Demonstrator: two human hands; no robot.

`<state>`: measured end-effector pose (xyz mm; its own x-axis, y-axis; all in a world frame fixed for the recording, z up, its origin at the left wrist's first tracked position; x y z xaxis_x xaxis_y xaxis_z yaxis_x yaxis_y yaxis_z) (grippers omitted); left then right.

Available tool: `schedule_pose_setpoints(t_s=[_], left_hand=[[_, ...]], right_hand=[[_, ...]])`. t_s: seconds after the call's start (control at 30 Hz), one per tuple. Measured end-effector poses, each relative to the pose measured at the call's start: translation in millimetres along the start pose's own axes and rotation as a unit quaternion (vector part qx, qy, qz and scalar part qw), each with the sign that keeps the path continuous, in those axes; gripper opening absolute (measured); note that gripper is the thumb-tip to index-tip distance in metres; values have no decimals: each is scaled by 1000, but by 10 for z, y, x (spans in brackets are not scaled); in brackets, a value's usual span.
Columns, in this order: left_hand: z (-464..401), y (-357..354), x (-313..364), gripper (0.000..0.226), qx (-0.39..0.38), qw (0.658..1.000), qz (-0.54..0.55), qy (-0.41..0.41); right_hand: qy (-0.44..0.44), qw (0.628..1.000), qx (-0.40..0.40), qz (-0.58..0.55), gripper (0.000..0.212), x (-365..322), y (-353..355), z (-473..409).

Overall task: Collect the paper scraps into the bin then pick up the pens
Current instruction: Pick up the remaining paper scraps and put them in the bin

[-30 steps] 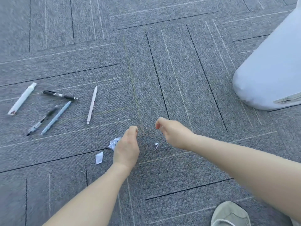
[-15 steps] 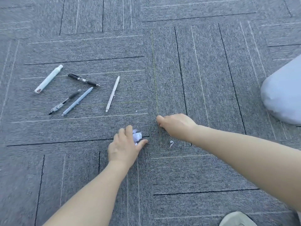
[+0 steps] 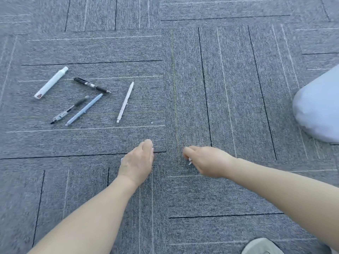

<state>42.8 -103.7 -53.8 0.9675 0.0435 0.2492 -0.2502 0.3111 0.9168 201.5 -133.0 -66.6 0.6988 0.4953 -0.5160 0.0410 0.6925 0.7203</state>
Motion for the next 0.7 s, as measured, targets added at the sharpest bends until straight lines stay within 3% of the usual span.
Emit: schedule_pose_setpoints(t_s=[0.17,0.3,0.37,0.47,0.53,0.7], left_hand=[[3,-7,-5,11,-6,1000,3,2],[-23,-38,22,11,-13,1000,-5,7],[-45,-5,42,9,-12,1000,8,25],[-122,150,248,10,11,996,81,29],[-206,345,566,8,33,986,163,10],[-391,1069,2015,12,75,933,330,-121]], right_hand=[[21,997,-12,77,17,-105,-54,26],[4,995,-28,95,41,-72,-74,14],[-6,998,-4,68,34,-61,-42,17],[-92,977,141,-133,5,201,213,174],[-133,922,275,-237,15,395,538,427],[-142,784,545,-261,24,634,1769,1377]])
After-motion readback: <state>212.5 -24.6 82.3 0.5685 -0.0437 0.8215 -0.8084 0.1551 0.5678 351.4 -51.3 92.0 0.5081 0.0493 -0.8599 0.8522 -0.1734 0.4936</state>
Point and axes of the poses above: each hand's wrist, its own z-axis away from the middle knuckle, its own y-axis out of the back of the hand, x = y × z, the point moved 10 cm from there along -z, towards the middle knuckle, and after that the axes turned 13 degrees about y, right-handed, at the moved point
